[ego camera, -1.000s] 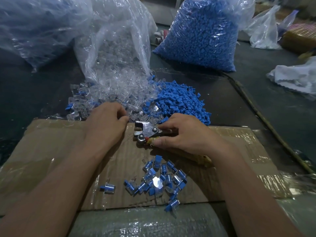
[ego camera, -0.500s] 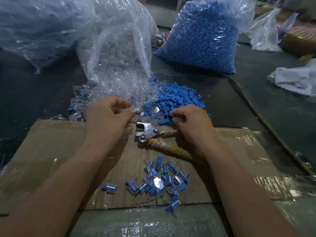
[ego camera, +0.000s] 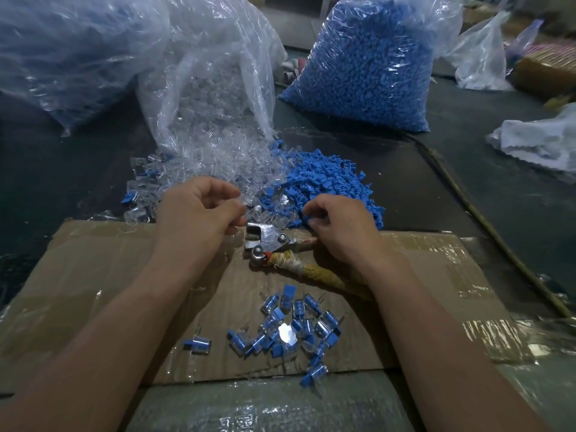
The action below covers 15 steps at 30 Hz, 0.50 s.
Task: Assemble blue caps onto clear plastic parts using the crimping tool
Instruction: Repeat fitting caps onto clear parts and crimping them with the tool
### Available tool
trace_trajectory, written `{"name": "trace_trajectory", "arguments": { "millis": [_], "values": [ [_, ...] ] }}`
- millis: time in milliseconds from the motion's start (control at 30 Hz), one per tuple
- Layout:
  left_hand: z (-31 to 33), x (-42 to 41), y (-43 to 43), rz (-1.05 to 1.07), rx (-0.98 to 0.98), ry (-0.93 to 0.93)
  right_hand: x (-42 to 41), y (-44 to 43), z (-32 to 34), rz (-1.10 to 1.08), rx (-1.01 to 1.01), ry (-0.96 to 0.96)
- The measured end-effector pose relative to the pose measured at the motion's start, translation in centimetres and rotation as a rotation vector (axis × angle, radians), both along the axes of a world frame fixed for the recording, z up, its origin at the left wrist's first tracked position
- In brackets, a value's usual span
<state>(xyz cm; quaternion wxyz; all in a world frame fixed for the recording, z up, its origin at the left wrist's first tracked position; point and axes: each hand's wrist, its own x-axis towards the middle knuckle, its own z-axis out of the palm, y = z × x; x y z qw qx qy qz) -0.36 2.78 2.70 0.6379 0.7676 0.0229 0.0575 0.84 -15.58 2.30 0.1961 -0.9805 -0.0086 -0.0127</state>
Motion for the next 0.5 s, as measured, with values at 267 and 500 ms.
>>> {"name": "trace_trajectory", "arguments": {
  "millis": [267,500],
  "values": [
    [0.2,0.1,0.0,-0.042,-0.068,0.027,-0.8,-0.5,0.7,0.041,0.172,-0.139],
    [0.7,-0.5,-0.5,-0.103,-0.090,0.026,-2.4,0.9,1.9,0.068,0.526,-0.185]
  ]
}}
